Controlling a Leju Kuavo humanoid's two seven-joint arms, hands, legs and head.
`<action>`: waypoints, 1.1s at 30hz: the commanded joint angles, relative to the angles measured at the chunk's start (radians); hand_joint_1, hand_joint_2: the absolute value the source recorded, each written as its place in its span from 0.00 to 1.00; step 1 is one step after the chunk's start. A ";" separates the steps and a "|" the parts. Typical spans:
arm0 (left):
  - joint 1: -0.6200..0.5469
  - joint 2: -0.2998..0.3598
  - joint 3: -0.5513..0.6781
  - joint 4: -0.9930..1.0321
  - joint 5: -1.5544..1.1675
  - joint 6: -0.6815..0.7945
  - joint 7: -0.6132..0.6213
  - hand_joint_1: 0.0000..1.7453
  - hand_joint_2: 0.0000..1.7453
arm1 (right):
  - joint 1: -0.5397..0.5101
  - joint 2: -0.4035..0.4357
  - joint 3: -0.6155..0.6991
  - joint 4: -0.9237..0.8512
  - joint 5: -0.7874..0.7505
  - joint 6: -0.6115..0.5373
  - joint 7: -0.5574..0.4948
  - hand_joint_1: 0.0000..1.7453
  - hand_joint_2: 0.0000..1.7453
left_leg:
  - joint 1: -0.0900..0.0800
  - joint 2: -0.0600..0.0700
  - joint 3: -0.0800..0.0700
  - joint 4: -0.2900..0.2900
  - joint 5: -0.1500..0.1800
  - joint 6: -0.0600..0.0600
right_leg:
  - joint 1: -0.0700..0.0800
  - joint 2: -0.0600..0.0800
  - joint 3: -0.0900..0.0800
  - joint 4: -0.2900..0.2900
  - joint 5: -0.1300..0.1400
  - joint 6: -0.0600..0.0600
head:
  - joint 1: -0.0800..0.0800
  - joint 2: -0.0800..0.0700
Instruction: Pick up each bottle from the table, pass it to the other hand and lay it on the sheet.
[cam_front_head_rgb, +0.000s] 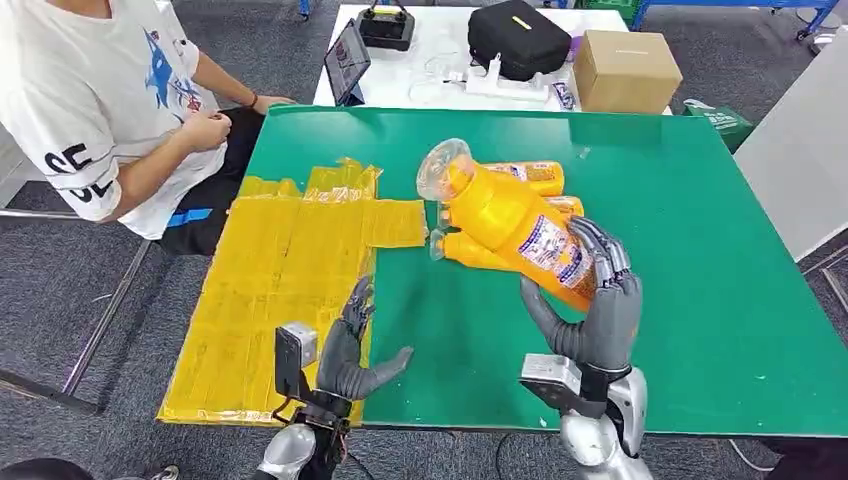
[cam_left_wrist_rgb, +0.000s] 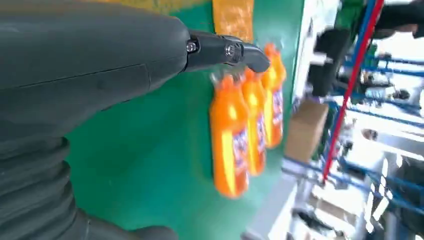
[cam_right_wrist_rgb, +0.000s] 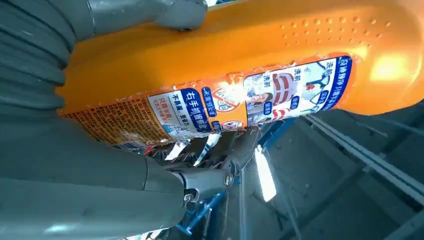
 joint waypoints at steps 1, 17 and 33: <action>-0.054 0.063 -0.067 -0.048 0.097 -0.126 0.020 0.00 1.00 | 0.011 0.058 0.029 0.177 -0.083 0.100 -0.085 1.00 1.00 | 0.001 0.000 0.001 -0.001 0.000 -0.001 | 0.001 0.000 0.001 -0.001 0.001 -0.001 | 0.000 0.000; -0.056 0.077 -0.095 -0.061 0.182 -0.225 0.036 0.00 1.00 | 0.004 0.130 0.185 0.424 -0.148 0.183 -0.118 1.00 1.00 | 0.002 0.002 0.002 -0.001 0.000 -0.001 | 0.002 0.001 0.001 -0.002 0.001 -0.002 | 0.000 0.000; -0.069 0.071 -0.116 -0.007 0.187 -0.228 0.046 0.00 1.00 | -0.060 0.174 0.304 0.593 -0.103 0.169 -0.118 1.00 1.00 | 0.002 0.002 0.000 -0.001 0.000 -0.001 | 0.002 0.001 0.000 -0.001 0.001 -0.002 | 0.000 0.000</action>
